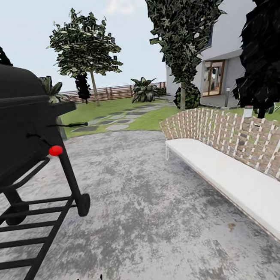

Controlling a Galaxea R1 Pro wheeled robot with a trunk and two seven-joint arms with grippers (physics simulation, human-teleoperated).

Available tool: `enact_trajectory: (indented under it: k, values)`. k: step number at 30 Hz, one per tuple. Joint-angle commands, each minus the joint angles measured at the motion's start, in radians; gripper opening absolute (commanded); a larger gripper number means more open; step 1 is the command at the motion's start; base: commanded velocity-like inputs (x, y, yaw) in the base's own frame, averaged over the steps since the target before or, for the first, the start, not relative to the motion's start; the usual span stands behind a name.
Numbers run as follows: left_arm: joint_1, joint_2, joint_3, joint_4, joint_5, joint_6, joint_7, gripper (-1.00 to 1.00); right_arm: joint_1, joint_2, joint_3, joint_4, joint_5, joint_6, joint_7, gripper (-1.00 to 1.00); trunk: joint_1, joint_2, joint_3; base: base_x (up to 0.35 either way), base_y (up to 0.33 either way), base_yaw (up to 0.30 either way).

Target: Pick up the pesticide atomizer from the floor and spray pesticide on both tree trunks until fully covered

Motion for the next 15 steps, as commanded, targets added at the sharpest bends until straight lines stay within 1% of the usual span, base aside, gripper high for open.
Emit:
enact_trajectory:
  k: [1,7,10,15]
  values:
    - [-0.001,-0.001,0.004,0.001,-0.005,-0.003,0.001,1.0,0.0,0.0,-0.001,-0.001,-0.001,-0.002,0.0,1.0,0.0,0.0,-0.001,0.296,-0.206,0.0]
    - [-0.001,0.0,0.004,0.001,-0.005,-0.003,0.001,1.0,0.0,0.0,-0.001,-0.001,-0.001,-0.002,0.0,1.0,0.0,0.0,-0.001,0.298,-0.186,0.0]
    - [-0.001,-0.001,0.004,0.001,-0.005,-0.003,0.001,1.0,0.0,0.0,-0.001,-0.001,-0.002,-0.002,0.0,1.0,0.0,0.0,-0.001,0.318,-0.071,0.0]
    - [-0.001,-0.001,0.004,0.001,-0.005,-0.003,0.001,1.0,0.0,0.001,-0.001,-0.001,-0.002,-0.002,0.0,1.0,0.0,0.0,-0.001,0.33,-0.01,0.0]
